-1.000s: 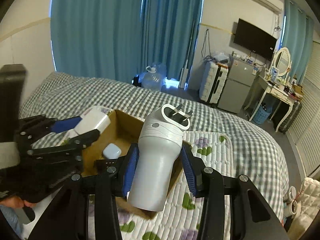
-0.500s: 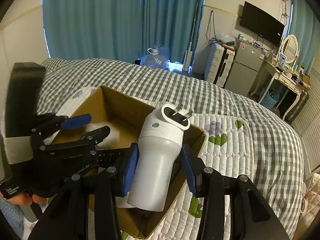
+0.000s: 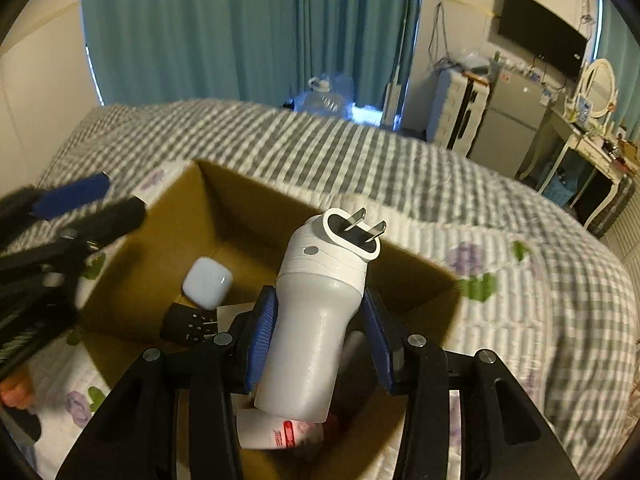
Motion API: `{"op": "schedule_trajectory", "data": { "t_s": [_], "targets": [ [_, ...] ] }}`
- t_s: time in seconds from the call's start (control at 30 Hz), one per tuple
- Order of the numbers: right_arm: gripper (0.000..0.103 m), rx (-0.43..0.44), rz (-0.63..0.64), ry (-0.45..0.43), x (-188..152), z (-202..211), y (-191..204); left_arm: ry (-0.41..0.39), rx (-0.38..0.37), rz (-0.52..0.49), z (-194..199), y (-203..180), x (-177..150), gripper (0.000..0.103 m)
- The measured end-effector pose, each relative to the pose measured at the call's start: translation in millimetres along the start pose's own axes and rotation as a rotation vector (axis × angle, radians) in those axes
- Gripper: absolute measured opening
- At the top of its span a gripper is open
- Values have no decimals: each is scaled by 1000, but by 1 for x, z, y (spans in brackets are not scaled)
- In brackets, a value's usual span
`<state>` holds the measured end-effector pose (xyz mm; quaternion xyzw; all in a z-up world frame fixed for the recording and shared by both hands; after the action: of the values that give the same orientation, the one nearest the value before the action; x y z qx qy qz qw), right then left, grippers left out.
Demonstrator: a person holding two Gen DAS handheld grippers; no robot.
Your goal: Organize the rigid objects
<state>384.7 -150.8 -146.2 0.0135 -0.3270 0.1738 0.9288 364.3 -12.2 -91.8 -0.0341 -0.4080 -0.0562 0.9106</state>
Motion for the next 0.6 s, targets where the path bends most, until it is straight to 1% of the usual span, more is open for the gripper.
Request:
{"op": "schedule_trajectory", "data": {
  "t_s": [0.13, 0.2, 0.23, 0.33, 0.4, 0.47, 0.53, 0.57, 0.6],
  "targets": [
    [44, 15, -24, 37, -7, -18, 6, 4, -1, 11, -2, 9, -6, 50],
    [59, -14, -26, 37, -9, -17, 4, 0, -6, 18, 1, 10, -7, 50],
    [70, -36, -26, 19, -8, -11, 2, -3, -10, 17, 4, 9, -6, 50],
    [70, -84, -41, -21, -8, 11, -4, -40, -14, 18, 25, 6, 0, 51],
    [70, -99, -58, -40, -6, 30, -10, -76, -11, 18, 46, 4, 8, 64],
    [70, -122, -70, -69, -4, 56, -17, -121, -2, 17, 69, 2, 16, 70],
    [70, -151, -80, -114, -1, 90, -23, -159, -3, 14, 94, -1, 23, 71],
    [71, -157, -83, -133, 0, 102, -24, -180, -8, 14, 110, -3, 25, 76],
    [71, -165, -84, -155, 1, 118, -25, -195, -8, 14, 120, -3, 27, 84]
  ]
}}
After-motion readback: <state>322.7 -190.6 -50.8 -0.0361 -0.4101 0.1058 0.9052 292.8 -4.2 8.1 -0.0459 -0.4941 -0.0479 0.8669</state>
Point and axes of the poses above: each gripper's, at about its wrist camera, not at the fingertips, and z roughly against the way its jaws point, y to its left, x to its top, the point moved 10 cm from there along -z, roughly the way its jaws point, and after that the axes turned 5 degrees about -x, right-handed, at the moved point
